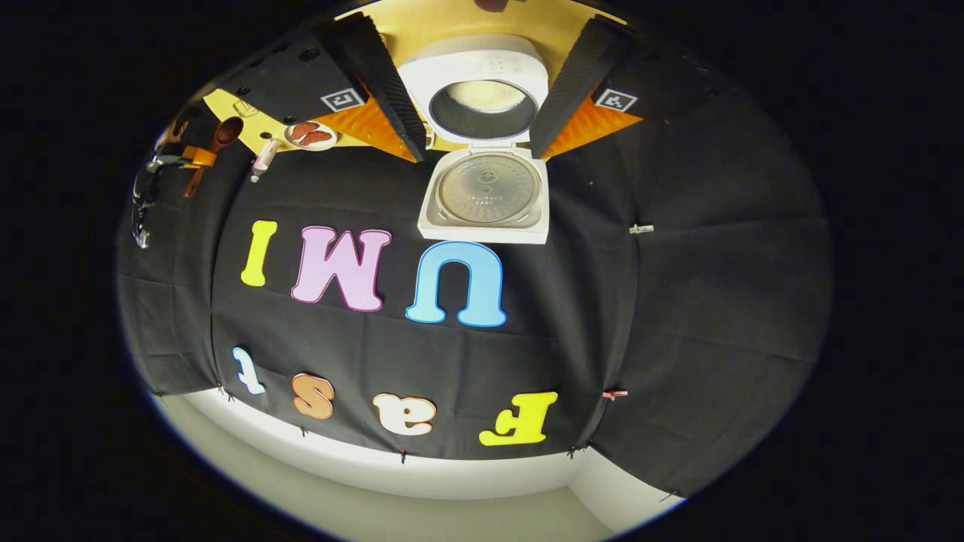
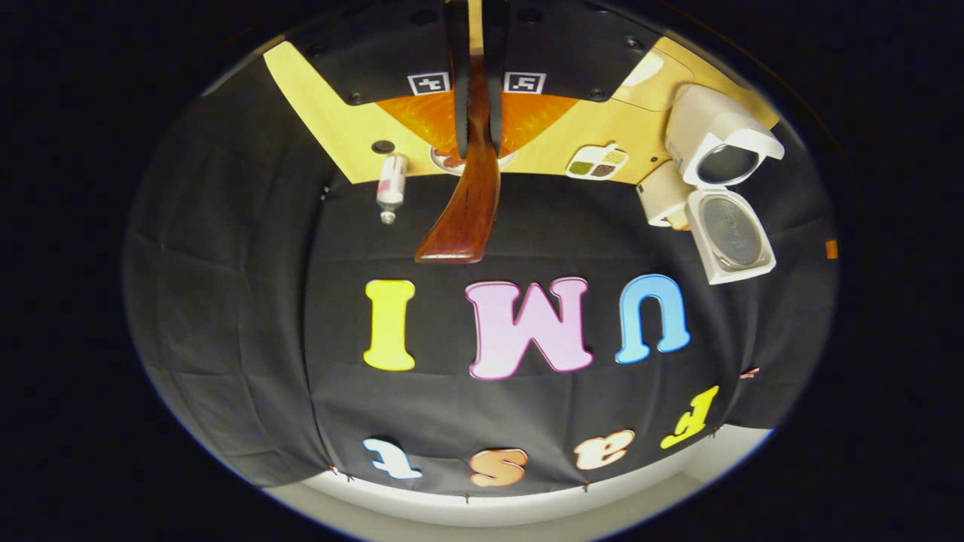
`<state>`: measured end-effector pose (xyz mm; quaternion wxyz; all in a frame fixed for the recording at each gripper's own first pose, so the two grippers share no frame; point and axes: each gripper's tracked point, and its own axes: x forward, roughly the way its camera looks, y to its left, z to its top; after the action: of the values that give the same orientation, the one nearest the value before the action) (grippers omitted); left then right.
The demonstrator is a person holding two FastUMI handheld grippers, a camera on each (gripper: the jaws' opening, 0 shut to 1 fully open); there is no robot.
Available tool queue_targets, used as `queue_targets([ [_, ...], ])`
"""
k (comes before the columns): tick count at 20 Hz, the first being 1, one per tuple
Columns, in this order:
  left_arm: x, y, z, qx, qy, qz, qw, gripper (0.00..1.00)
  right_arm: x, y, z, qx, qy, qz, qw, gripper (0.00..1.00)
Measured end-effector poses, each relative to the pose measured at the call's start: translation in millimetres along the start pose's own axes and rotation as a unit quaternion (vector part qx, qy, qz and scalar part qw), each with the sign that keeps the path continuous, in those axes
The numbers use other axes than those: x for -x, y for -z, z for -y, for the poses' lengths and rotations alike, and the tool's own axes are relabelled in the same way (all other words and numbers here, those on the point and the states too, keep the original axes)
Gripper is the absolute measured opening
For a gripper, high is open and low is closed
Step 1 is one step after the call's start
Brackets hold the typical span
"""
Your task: Close the left gripper, press the button to open the rice cooker; take a wooden spoon from the chopstick holder with the right hand, scoop a spoonful of rice and pour it into the rice cooker, then put the wooden spoon back into the chopstick holder.
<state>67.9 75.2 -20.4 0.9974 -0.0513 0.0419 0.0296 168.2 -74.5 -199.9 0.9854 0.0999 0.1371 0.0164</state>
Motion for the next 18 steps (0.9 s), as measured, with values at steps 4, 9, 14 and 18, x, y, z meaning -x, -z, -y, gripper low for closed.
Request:
queue_targets([
  [4,15.2,4.0,0.5,-0.004,-0.024,-0.006,1.000,0.95,-19.3,37.7,35.3,-0.010,0.019,-0.026,0.999,0.12],
  [9,45.1,3.8,-1.4,-0.017,-0.047,-0.007,0.999,0.95,-34.4,100.5,52.8,-0.038,0.038,-0.071,0.996,0.11],
  [14,64.7,6.6,-10.4,-0.006,-0.056,-0.017,0.998,0.95,-37.9,130.9,52.4,-0.066,0.044,-0.093,0.993,0.13],
  [18,75.9,8.6,-17.0,-0.010,-0.059,-0.018,0.998,0.95,-28.7,132.1,59.0,-0.079,0.060,-0.100,0.990,0.20],
])
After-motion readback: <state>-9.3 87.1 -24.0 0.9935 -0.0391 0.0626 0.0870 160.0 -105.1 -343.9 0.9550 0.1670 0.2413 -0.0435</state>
